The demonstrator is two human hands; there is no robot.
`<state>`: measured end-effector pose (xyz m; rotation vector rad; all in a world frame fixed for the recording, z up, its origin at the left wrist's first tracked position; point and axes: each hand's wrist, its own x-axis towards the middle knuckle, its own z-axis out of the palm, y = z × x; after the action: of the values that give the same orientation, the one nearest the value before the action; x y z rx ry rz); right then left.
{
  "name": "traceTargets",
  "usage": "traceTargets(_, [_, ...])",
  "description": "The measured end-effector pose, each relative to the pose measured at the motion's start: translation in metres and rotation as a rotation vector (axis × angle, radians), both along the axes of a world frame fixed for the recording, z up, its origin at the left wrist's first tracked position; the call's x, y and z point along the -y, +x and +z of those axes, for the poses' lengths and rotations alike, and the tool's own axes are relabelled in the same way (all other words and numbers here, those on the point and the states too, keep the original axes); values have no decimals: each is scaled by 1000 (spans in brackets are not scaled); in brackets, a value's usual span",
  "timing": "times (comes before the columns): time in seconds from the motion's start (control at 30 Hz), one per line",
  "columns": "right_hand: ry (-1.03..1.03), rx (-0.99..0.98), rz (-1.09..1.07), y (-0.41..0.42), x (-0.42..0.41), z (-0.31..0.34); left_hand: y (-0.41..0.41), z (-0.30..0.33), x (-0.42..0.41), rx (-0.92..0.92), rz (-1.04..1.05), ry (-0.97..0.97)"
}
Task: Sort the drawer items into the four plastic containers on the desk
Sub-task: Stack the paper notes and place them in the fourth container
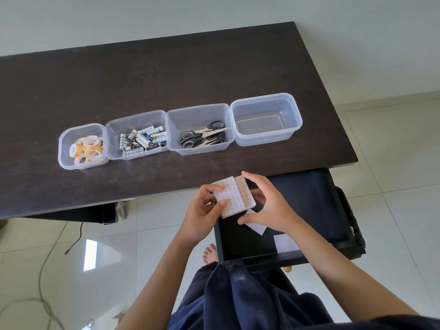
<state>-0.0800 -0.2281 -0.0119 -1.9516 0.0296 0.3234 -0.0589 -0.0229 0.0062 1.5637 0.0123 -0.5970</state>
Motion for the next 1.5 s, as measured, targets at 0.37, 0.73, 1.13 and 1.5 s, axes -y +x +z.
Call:
traceTargets(0.37, [-437, -280, -84, -41, 24, -106, -18, -12, -30, -71, 96, 52])
traceTargets(0.73, [-520, -257, -11, -43, 15, -132, -19, -17, -35, -72, 71, 86])
traceTargets(1.13, [-99, -13, -492, -21, 16, -3, -13, -11, -32, -67, -6, 58])
traceTargets(1.5, [78, -28, -150, -4, -24, 54, -8, 4, -22, -52, -47, -33])
